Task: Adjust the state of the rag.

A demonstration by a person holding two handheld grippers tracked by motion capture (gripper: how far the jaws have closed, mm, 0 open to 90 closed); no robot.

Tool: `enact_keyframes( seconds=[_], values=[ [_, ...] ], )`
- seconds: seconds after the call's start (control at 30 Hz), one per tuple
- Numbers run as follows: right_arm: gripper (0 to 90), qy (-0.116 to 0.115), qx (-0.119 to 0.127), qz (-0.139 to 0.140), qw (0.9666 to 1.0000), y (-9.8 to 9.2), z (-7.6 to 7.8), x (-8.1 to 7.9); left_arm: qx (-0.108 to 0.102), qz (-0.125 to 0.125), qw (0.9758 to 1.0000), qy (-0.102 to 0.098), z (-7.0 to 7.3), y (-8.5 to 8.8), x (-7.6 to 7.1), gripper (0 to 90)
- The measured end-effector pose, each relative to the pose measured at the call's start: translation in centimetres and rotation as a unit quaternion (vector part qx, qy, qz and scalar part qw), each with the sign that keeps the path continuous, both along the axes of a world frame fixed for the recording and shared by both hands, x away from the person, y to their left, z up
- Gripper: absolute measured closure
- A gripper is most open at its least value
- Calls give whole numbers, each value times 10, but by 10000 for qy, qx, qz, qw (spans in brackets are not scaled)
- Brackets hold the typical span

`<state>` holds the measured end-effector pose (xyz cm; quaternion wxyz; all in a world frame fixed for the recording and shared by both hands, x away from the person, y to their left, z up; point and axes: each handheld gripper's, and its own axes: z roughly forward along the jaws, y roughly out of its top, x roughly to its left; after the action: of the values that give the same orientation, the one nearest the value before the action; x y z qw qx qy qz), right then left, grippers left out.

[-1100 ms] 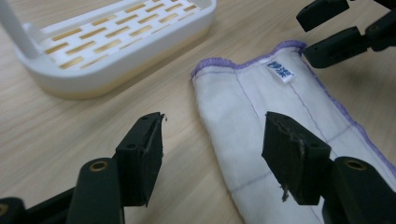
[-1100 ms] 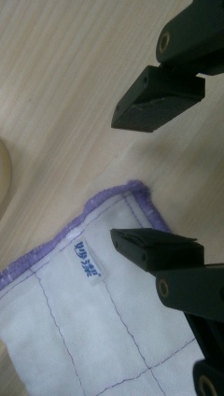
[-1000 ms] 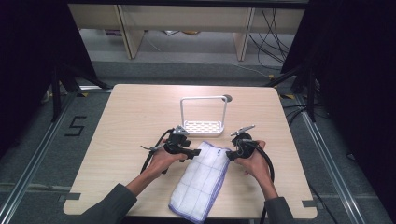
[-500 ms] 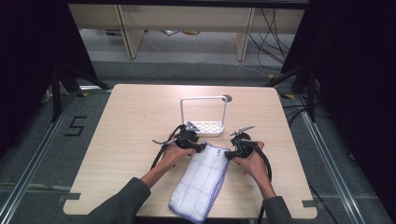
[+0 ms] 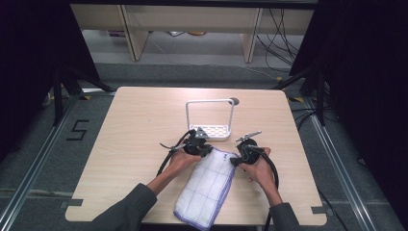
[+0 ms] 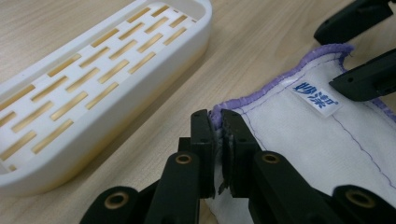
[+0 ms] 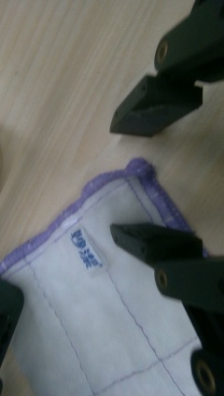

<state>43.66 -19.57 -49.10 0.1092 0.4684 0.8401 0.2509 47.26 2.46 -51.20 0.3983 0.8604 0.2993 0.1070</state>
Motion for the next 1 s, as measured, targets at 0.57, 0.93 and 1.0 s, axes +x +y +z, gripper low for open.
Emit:
enact_keyframes(
  seconds=[0.57, 0.93, 1.0],
  values=[
    [861, -434, 227, 515, 9975, 6, 20, -7, -216, 104, 9996, -142, 17, 15, -7, 855],
    [863, -974, 661, 713, 9905, 14, 55, -15, -571, 82, 9976, -393, 47, 30, -22, 856],
    [864, -866, 658, 770, 9911, 15, 63, -17, -705, 83, 9968, -376, 52, 33, -24, 856]
  ],
)
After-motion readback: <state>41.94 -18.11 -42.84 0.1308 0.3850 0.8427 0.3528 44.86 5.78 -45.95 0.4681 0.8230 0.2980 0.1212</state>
